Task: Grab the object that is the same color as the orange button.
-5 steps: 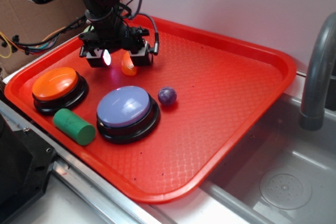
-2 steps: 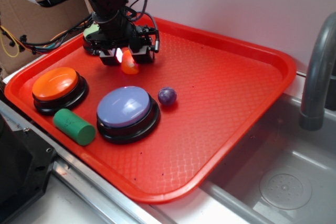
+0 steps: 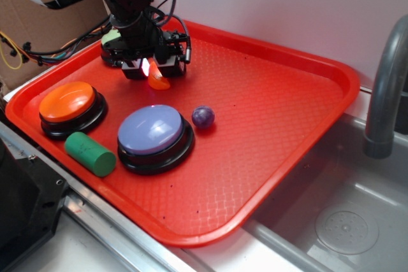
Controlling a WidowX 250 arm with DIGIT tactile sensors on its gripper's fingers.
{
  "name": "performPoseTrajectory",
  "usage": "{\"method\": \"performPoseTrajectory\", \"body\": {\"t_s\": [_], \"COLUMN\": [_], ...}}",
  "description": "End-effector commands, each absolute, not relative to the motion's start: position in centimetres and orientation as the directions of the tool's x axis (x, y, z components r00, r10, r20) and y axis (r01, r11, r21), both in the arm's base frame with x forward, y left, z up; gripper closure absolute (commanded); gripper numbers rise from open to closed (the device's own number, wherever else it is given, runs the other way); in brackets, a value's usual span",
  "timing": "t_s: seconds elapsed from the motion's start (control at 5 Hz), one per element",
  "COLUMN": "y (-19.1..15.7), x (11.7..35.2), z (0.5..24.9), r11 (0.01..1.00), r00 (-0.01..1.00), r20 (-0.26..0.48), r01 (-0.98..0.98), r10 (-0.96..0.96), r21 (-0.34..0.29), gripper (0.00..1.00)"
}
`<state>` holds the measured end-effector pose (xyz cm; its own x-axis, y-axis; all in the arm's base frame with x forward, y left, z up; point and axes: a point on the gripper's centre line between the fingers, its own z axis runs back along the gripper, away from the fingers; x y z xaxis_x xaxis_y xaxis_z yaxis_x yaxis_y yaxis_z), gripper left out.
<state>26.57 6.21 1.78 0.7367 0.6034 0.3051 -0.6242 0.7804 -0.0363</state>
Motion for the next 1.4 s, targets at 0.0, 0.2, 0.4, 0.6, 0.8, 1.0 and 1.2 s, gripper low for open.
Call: {"method": "performPoseTrajectory", "body": {"t_s": [0.0,0.2,0.4,0.6,0.8,1.0,1.2], "y": [7.3,7.0,6.5,5.7,4.7,3.1,2.0], "x": [26.6,27.0,27.3,27.7,28.3,28.6,28.8], "z": [4.0,6.5,8.8,11.8,14.4,17.0,18.5], "r11": [0.783,0.769,0.761,0.76,0.775,0.798,0.819], "r00": [0.75,0.724,0.711,0.705,0.73,0.76,0.779], "r20": [0.269,0.322,0.354,0.376,0.345,0.296,0.278], "r01": [-0.621,-0.639,-0.649,-0.65,-0.632,-0.602,-0.572], "r10": [0.605,0.61,0.607,0.601,0.59,0.579,0.562], "r21": [-0.03,-0.021,0.0,0.004,0.013,-0.017,-0.053], "gripper": [1.0,1.0,1.0,1.0,1.0,1.0,1.0]}}
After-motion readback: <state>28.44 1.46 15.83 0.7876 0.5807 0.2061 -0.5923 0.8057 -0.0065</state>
